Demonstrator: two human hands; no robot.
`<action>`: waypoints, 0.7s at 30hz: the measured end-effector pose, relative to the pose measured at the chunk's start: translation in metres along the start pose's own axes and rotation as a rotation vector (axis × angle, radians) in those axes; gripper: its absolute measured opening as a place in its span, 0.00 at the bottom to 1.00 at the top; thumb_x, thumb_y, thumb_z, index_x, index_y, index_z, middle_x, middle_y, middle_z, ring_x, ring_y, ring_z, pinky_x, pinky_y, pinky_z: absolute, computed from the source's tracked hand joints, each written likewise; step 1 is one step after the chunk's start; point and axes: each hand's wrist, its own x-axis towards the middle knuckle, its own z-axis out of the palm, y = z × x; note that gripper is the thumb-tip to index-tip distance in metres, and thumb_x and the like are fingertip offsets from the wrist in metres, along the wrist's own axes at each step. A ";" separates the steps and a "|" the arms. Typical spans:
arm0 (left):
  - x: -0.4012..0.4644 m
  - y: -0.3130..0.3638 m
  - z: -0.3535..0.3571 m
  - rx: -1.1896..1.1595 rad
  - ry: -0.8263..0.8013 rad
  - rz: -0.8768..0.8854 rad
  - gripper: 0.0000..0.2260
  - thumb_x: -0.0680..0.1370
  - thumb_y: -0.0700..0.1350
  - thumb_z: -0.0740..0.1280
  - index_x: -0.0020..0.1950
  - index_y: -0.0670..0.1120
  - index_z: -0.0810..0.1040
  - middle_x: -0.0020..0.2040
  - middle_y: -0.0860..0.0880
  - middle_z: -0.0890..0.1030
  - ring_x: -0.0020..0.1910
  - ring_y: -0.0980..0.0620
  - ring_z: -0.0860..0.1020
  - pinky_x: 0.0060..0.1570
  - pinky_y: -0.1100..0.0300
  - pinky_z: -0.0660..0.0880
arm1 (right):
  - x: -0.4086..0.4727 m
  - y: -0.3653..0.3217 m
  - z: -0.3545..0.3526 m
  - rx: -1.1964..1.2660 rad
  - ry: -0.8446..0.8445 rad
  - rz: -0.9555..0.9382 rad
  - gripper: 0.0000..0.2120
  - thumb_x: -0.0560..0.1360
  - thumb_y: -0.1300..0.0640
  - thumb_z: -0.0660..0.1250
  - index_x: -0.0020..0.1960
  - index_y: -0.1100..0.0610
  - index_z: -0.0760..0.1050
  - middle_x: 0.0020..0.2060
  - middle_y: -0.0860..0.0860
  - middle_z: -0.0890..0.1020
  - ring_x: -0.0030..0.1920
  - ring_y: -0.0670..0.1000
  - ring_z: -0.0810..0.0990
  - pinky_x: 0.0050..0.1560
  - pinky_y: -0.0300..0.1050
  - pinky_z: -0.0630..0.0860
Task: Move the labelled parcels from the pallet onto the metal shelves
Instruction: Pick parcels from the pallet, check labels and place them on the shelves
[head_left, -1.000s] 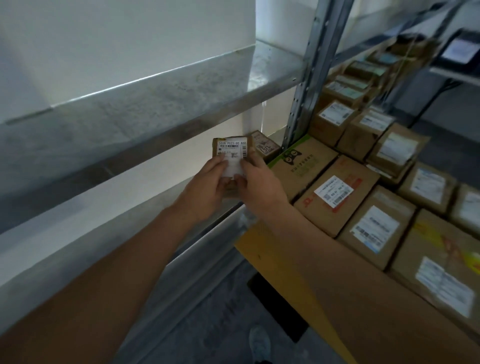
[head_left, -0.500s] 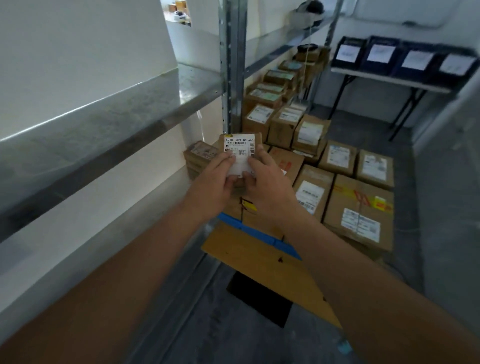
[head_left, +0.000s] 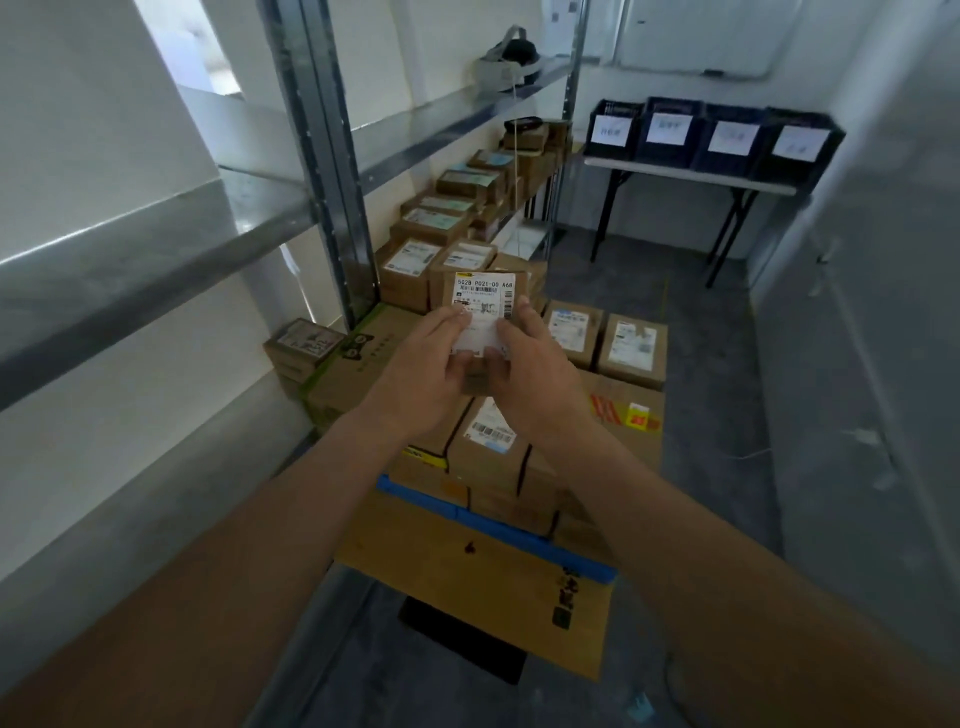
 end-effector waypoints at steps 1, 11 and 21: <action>0.006 0.007 0.006 0.003 -0.002 0.005 0.21 0.84 0.40 0.63 0.77 0.39 0.68 0.78 0.44 0.67 0.77 0.49 0.65 0.72 0.67 0.56 | 0.001 0.009 -0.005 -0.005 0.012 0.004 0.19 0.84 0.52 0.58 0.72 0.59 0.70 0.81 0.55 0.57 0.75 0.56 0.67 0.66 0.54 0.75; 0.061 0.048 0.060 -0.038 -0.048 -0.012 0.20 0.84 0.41 0.63 0.76 0.39 0.70 0.78 0.44 0.66 0.78 0.48 0.64 0.74 0.63 0.56 | 0.017 0.078 -0.035 -0.012 0.028 0.064 0.20 0.85 0.52 0.57 0.74 0.58 0.68 0.81 0.54 0.55 0.74 0.57 0.68 0.61 0.54 0.76; 0.120 0.027 0.099 -0.095 -0.135 0.059 0.17 0.84 0.41 0.63 0.73 0.40 0.73 0.77 0.47 0.67 0.77 0.50 0.64 0.75 0.61 0.60 | 0.060 0.117 -0.017 -0.036 0.067 0.170 0.17 0.84 0.52 0.59 0.70 0.57 0.72 0.80 0.53 0.58 0.71 0.55 0.72 0.56 0.51 0.78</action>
